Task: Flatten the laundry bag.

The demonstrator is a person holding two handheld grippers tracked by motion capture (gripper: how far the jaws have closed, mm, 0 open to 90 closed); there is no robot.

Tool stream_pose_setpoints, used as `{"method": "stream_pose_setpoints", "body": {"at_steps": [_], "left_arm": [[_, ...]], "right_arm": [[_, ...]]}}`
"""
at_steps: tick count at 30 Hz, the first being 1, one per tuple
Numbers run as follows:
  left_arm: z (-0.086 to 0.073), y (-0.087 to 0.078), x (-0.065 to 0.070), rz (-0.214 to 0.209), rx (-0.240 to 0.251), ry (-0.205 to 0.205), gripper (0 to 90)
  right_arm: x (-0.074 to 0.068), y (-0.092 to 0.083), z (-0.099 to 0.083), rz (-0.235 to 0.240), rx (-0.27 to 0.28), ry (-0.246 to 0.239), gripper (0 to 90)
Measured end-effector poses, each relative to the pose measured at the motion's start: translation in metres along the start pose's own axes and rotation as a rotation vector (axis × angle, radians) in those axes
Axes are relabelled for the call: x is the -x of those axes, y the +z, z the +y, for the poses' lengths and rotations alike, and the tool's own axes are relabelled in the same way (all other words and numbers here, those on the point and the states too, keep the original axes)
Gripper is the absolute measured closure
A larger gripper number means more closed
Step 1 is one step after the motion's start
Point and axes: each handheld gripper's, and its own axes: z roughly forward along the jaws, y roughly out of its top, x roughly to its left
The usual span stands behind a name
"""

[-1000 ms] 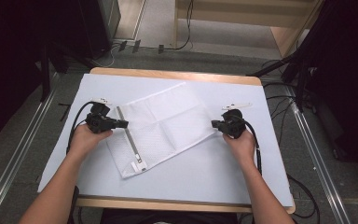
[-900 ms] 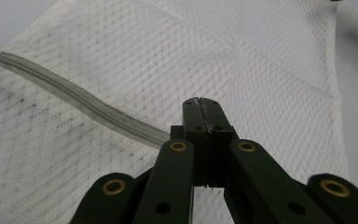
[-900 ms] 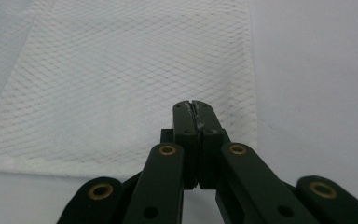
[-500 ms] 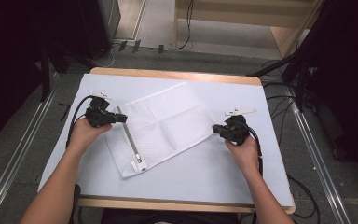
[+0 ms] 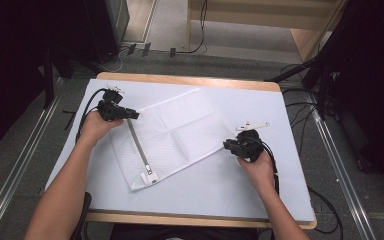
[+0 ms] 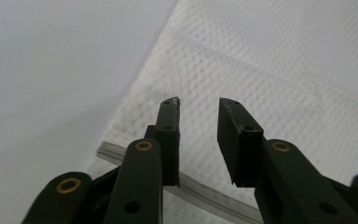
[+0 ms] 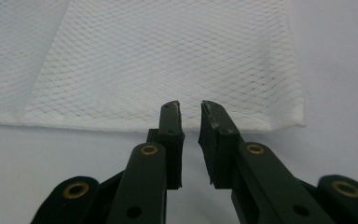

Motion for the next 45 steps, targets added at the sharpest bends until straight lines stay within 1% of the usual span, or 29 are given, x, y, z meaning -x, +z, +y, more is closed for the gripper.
{"method": "stream_pose_setpoints", "body": {"at_steps": [1, 2, 3, 5, 8, 9, 11, 12, 15, 18, 20, 24, 27, 29, 30, 32, 33, 35, 37, 38, 40, 41, 42, 43, 44, 45], "left_arm": [[0.000, 0.002, -0.003, 0.019, -0.007, 0.002, 66.6], [-0.001, 0.003, -0.006, 0.029, 0.002, -0.003, 66.5], [-0.002, 0.003, -0.009, 0.025, 0.006, -0.003, 65.8], [-0.004, 0.004, -0.014, 0.036, 0.007, -0.014, 64.3], [-0.006, 0.003, -0.018, 0.075, 0.007, -0.002, 60.3], [-0.007, 0.003, -0.019, 0.082, 0.013, -0.008, 58.8], [-0.008, 0.004, -0.021, 0.080, 0.016, -0.016, 58.0], [-0.009, 0.005, -0.022, 0.083, 0.010, -0.009, 57.8], [-0.010, 0.010, -0.023, 0.083, -0.003, -0.010, 57.6], [-0.011, 0.012, -0.023, 0.088, 0.010, -0.004, 57.9], [-0.011, 0.012, -0.024, 0.081, 0.015, -0.019, 60.2], [-0.012, 0.013, -0.023, 0.071, 0.008, -0.013, 70.8], [-0.013, 0.013, -0.023, 0.075, 0.009, -0.024, 76.7], [-0.014, 0.012, -0.023, 0.070, 0.006, -0.027, 81.2], [-0.014, 0.012, -0.022, 0.069, 0.001, -0.032, 82.1], [-0.013, 0.011, -0.022, 0.063, -0.013, -0.023, 84.7], [-0.013, 0.011, -0.021, 0.058, -0.020, -0.025, 86.3], [-0.013, 0.011, -0.019, 0.060, -0.025, -0.033, 87.4], [-0.013, 0.011, -0.016, 0.070, -0.025, -0.030, 87.8], [-0.014, 0.010, -0.016, 0.062, -0.030, -0.029, 87.9], [-0.015, 0.009, -0.015, 0.050, -0.029, -0.039, 88.1], [-0.016, 0.008, -0.015, 0.044, -0.033, -0.043, 88.1], [-0.018, 0.008, -0.016, 0.037, -0.027, -0.049, 88.1], [-0.018, 0.007, -0.016, 0.030, -0.033, -0.054, 88.1], [-0.020, 0.006, -0.016, 0.027, -0.027, -0.062, 88.1], [-0.020, 0.006, -0.015, 0.027, -0.027, -0.067, 88.2]], "right_arm": [[0.000, 0.001, 0.000, 0.002, -0.002, -0.002, 80.1], [-0.001, 0.002, -0.001, 0.000, -0.004, 0.000, 79.8], [-0.001, 0.003, -0.001, 0.000, -0.009, -0.003, 79.7], [-0.002, 0.004, -0.001, 0.006, -0.013, -0.004, 79.2], [-0.003, 0.007, 0.000, 0.010, -0.013, -0.009, 78.8], [-0.004, 0.007, 0.000, 0.010, -0.018, -0.009, 78.8], [-0.005, 0.009, 0.000, 0.010, -0.019, -0.013, 78.6], [-0.005, 0.009, 0.000, 0.013, -0.025, -0.015, 78.6], [-0.007, 0.011, 0.000, 0.012, -0.024, -0.011, 78.1], [-0.005, 0.011, -0.001, 0.007, -0.019, -0.016, 76.3], [-0.003, 0.011, -0.001, -0.003, -0.014, -0.010, 75.9], [0.006, 0.011, -0.003, -0.026, -0.010, 0.017, 74.8], [0.012, 0.009, -0.004, -0.044, -0.010, 0.035, 74.4], [0.015, 0.007, -0.005, -0.052, -0.004, 0.048, 74.0], [0.016, 0.006, -0.005, -0.060, 0.003, 0.049, 73.8], [0.019, 0.004, -0.006, -0.071, 0.008, 0.061, 72.8], [0.021, 0.003, -0.007, -0.078, 0.010, 0.061, 71.9], [0.025, 0.002, -0.008, -0.106, 0.012, 0.059, 70.6], [0.029, 0.001, -0.009, -0.118, 0.013, 0.079, 69.9], [0.032, 0.001, -0.010, -0.126, 0.012, 0.082, 68.9], [0.036, 0.002, -0.011, -0.138, 0.012, 0.095, 65.1], [0.038, 0.002, -0.011, -0.143, 0.015, 0.100, 61.4], [0.039, 0.003, -0.011, -0.148, 0.018, 0.107, 56.8], [0.040, 0.004, -0.011, -0.155, 0.024, 0.112, 53.8], [0.041, 0.005, -0.011, -0.156, 0.028, 0.112, 53.7], [0.042, 0.007, -0.011, -0.146, 0.032, 0.115, 53.3]]}}
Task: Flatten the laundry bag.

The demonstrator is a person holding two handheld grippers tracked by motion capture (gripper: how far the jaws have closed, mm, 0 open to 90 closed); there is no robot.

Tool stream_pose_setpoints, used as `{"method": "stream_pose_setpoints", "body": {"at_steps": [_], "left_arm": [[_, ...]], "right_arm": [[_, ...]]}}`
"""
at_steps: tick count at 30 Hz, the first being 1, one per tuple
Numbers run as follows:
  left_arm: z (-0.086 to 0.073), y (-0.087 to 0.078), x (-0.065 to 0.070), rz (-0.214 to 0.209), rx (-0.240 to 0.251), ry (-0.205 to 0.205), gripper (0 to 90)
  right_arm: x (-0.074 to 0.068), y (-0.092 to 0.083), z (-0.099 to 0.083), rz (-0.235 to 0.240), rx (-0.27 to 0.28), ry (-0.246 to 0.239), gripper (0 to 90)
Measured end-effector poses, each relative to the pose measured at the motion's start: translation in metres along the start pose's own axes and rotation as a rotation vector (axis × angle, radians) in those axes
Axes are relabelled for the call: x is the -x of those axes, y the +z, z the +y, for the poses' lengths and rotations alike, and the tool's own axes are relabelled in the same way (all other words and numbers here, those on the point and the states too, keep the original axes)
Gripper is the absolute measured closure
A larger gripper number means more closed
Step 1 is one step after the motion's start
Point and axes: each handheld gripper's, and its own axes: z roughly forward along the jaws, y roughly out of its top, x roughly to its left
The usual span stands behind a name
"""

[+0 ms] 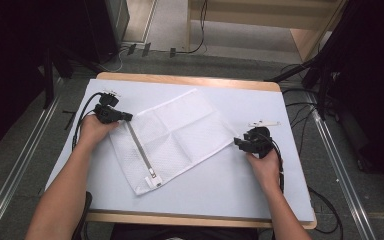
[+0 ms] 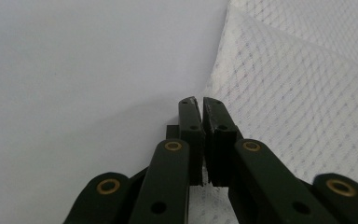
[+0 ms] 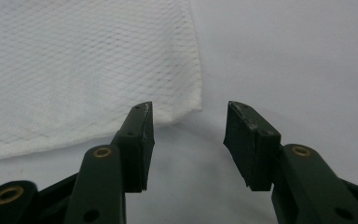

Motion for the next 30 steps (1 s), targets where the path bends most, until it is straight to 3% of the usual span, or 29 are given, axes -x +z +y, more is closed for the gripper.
{"method": "stream_pose_setpoints", "body": {"at_steps": [3, 5, 8, 11, 15, 19, 21, 25, 30], "left_arm": [[-0.002, -0.001, 0.001, -0.011, -0.006, -0.008, 88.2], [-0.004, -0.002, 0.003, -0.013, -0.008, -0.004, 88.3], [-0.006, -0.003, 0.005, -0.022, -0.008, -0.009, 88.4], [-0.008, -0.006, 0.006, -0.030, -0.006, -0.011, 88.6], [-0.013, -0.009, 0.009, -0.041, -0.002, -0.011, 88.6], [-0.022, -0.015, 0.016, -0.069, 0.016, -0.036, 88.5], [-0.026, -0.018, 0.021, -0.075, 0.014, -0.044, 88.5], [-0.035, -0.024, 0.034, -0.067, -0.002, -0.015, 88.5], [-0.049, -0.028, 0.049, -0.085, -0.021, -0.016, 88.5]], "right_arm": [[0.001, 0.008, 0.001, 0.007, 0.004, 0.004, 54.9], [0.000, 0.014, 0.002, 0.006, -0.007, 0.009, 61.3], [-0.001, 0.017, 0.007, 0.010, -0.004, 0.008, 80.6], [-0.005, 0.021, 0.011, -0.018, -0.027, -0.025, 88.3], [-0.005, 0.024, 0.017, -0.028, -0.035, -0.026, 89.6], [0.004, 0.023, 0.027, -0.024, 0.009, -0.020, 89.5], [0.008, 0.031, 0.033, -0.035, -0.047, -0.017, 89.4], [0.017, 0.040, 0.043, -0.040, -0.041, -0.013, 89.4], [0.023, 0.049, 0.059, -0.041, -0.050, -0.035, 89.3]]}}
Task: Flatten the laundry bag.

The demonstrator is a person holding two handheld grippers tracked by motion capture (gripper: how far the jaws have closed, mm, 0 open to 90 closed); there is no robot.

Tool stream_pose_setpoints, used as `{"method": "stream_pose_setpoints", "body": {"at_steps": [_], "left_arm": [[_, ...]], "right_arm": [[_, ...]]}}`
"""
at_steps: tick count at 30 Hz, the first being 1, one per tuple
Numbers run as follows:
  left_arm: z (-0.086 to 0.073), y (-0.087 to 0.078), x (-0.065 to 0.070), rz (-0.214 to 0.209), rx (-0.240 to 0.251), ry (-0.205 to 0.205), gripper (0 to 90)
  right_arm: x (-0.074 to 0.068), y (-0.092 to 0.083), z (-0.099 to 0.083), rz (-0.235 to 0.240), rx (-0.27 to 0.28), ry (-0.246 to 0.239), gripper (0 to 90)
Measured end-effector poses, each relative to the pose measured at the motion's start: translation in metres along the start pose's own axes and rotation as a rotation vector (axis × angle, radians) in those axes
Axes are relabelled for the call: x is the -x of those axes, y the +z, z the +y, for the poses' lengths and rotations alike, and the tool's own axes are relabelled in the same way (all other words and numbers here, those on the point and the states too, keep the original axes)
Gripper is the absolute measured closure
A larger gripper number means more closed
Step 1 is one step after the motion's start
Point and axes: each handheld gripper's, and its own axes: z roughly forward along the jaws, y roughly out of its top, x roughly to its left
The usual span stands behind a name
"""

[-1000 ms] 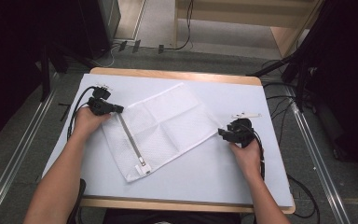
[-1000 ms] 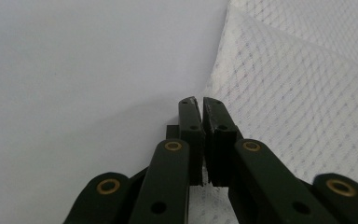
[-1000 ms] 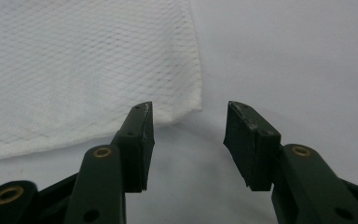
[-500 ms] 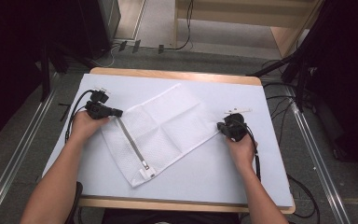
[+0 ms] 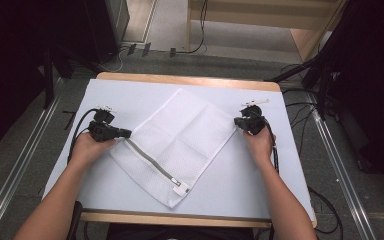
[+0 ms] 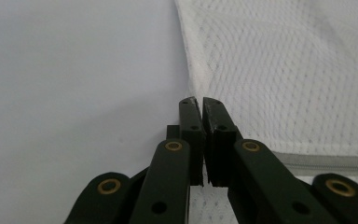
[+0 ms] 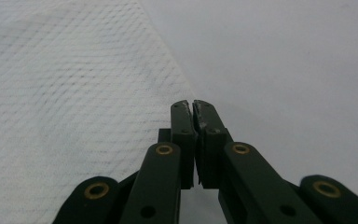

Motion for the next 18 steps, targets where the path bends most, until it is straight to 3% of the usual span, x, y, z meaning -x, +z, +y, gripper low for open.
{"method": "stream_pose_setpoints", "body": {"at_steps": [6, 11, 13, 15, 18], "left_arm": [[-0.010, -0.010, 0.016, -0.030, 0.034, 0.017, 88.2], [-0.013, -0.009, 0.023, -0.022, 0.016, 0.039, 87.0], [-0.012, -0.011, 0.021, -0.029, 0.033, 0.034, 82.5], [-0.009, -0.014, 0.019, -0.053, 0.059, 0.031, 80.0], [-0.002, -0.017, 0.016, -0.034, 0.082, 0.042, 73.1]], "right_arm": [[0.004, 0.005, 0.013, 0.013, 0.010, 0.010, 89.2], [0.003, 0.008, 0.018, 0.012, 0.004, 0.006, 87.8], [0.003, 0.006, 0.018, 0.033, 0.012, 0.039, 79.0], [0.002, 0.000, 0.015, 0.054, 0.029, 0.091, 76.5], [-0.003, -0.016, 0.008, 0.042, 0.076, 0.084, 68.4]]}}
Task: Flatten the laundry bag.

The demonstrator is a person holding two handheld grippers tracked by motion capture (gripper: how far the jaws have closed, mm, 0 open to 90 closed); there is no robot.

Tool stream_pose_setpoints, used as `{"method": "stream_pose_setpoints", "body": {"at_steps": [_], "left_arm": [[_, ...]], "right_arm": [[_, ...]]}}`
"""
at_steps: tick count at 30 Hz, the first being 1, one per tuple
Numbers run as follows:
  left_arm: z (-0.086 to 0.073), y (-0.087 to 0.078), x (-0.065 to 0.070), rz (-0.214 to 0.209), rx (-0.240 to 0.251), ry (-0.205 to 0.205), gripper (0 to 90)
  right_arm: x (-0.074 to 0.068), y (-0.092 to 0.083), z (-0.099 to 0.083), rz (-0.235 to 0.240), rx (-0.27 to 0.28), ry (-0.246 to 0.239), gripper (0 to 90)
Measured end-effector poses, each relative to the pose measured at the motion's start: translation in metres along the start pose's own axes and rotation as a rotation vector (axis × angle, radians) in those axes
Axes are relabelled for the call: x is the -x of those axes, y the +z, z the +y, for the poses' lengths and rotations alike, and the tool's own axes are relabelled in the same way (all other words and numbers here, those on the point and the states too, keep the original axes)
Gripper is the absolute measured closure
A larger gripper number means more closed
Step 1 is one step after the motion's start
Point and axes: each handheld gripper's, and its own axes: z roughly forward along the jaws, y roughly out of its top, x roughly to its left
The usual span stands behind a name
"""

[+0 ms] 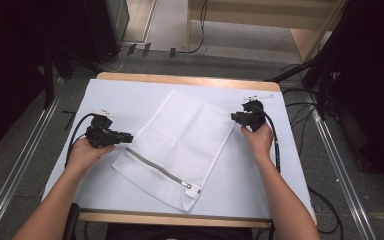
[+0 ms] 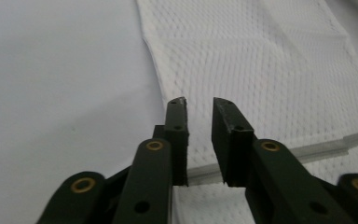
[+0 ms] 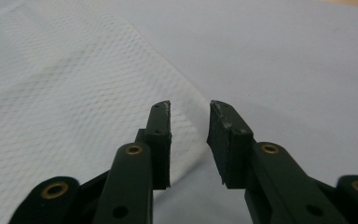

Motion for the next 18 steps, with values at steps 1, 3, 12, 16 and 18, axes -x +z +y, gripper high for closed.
{"method": "stream_pose_setpoints", "body": {"at_steps": [1, 3, 12, 16, 18], "left_arm": [[0.003, 0.001, -0.001, 0.005, 0.004, -0.001, 70.4], [0.010, 0.004, -0.001, 0.023, -0.012, -0.004, 67.6], [0.039, 0.022, -0.007, 0.028, -0.009, 0.005, 62.9], [0.047, 0.031, -0.013, 0.051, -0.020, -0.004, 62.6], [0.053, 0.036, -0.015, 0.039, -0.012, -0.010, 62.0]], "right_arm": [[-0.002, -0.005, -0.002, -0.003, 0.015, -0.011, 64.3], [-0.006, -0.013, -0.007, 0.007, 0.010, -0.016, 63.7], [-0.035, -0.030, -0.034, 0.045, 0.006, -0.081, 62.8], [-0.042, -0.034, -0.042, 0.058, 0.015, -0.083, 62.4], [-0.044, -0.035, -0.045, 0.063, 0.008, -0.071, 62.0]]}}
